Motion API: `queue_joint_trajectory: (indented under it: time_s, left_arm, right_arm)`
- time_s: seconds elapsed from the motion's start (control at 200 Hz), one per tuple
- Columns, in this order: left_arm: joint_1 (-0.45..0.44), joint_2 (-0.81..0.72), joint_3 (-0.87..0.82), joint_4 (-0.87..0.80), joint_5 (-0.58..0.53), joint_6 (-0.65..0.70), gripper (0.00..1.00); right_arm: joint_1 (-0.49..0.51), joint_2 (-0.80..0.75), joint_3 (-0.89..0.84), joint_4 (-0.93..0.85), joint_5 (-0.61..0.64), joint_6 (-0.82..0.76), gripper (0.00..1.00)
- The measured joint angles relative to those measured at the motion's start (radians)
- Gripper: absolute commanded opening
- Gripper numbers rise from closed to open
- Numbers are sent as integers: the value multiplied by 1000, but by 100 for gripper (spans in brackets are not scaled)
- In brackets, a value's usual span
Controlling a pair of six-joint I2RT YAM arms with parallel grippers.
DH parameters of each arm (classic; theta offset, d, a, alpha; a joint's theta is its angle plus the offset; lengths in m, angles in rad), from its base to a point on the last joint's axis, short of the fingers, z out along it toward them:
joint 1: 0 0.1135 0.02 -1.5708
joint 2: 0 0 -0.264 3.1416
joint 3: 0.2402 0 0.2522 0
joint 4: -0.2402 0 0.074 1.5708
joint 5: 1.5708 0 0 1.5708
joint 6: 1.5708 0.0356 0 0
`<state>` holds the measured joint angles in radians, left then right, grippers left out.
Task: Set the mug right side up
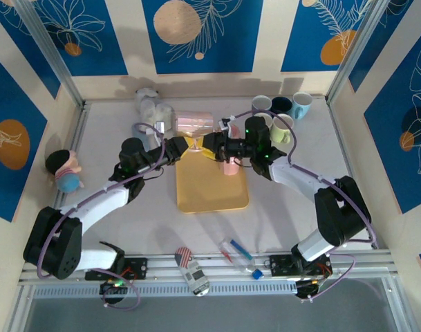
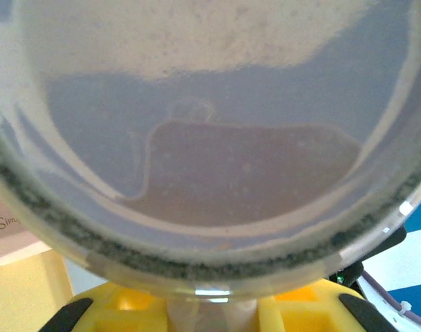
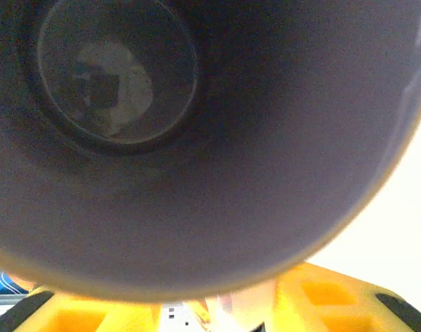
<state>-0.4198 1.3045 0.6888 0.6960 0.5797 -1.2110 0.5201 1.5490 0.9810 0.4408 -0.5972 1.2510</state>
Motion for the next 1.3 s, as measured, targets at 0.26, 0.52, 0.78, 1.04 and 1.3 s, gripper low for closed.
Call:
queue_joint_trajectory:
  time_s: [0.26,0.52,0.78,1.04,1.3]
  left_arm:
    - [1,0,-7,1,0,-14,0]
    - [4,-1,-15,13,-1,-19,0]
    - [6,-1,-20,27,-3,-16,53]
    - [6,-18,-19,-45,33,51,83]
    - [24,-127,9,-352,41,226,91]
  right_arm:
    - [42,17,-68,167,103,92,35]
    - [48,26,-93,241,158,130,25]
    - [48,26,-95,249,173,119,0]
    - [47,26,-95,170,179,67,0]
    - [40,21,-84,72,174,-16,0]
